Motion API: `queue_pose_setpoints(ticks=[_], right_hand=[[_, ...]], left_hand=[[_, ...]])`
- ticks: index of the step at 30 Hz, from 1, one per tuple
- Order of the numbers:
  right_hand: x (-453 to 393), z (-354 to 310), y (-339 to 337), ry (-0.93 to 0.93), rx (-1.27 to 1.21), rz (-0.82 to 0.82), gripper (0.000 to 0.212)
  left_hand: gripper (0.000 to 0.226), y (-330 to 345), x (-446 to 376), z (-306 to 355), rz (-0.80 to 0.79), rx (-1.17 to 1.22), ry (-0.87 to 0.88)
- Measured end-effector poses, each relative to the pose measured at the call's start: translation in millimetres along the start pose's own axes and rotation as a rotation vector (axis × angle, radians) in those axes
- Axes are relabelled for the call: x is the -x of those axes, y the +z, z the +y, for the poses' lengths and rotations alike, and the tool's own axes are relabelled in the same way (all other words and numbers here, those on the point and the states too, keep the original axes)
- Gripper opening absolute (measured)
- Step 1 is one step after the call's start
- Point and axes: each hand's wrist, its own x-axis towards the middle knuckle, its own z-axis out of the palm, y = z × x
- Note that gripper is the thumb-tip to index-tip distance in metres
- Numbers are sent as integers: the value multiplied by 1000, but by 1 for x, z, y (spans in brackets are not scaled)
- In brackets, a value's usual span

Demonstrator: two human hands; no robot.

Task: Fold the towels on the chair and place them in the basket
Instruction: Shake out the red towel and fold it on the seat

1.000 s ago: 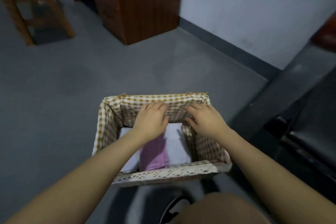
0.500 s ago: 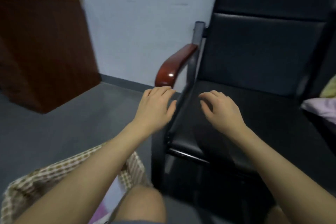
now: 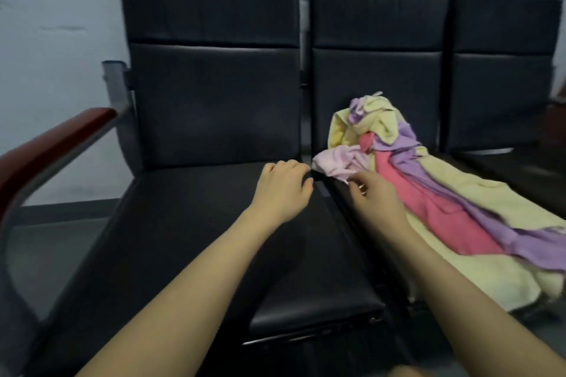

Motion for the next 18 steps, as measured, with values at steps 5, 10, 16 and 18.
queue_pose_setpoints(ticks=[5, 10, 16, 18], right_hand=[[-22, 92, -9, 161, 101, 28, 19], [-41, 161, -14, 187, 369, 5, 23], [-48, 193, 2, 142, 430, 13, 18], [-49, 196, 5, 143, 381, 75, 15]], left_hand=[[34, 68, -60, 47, -75, 76, 73], [32, 133, -106, 82, -144, 138, 125], [43, 185, -140, 99, -331, 89, 144], [42, 198, -145, 100, -363, 110, 170]])
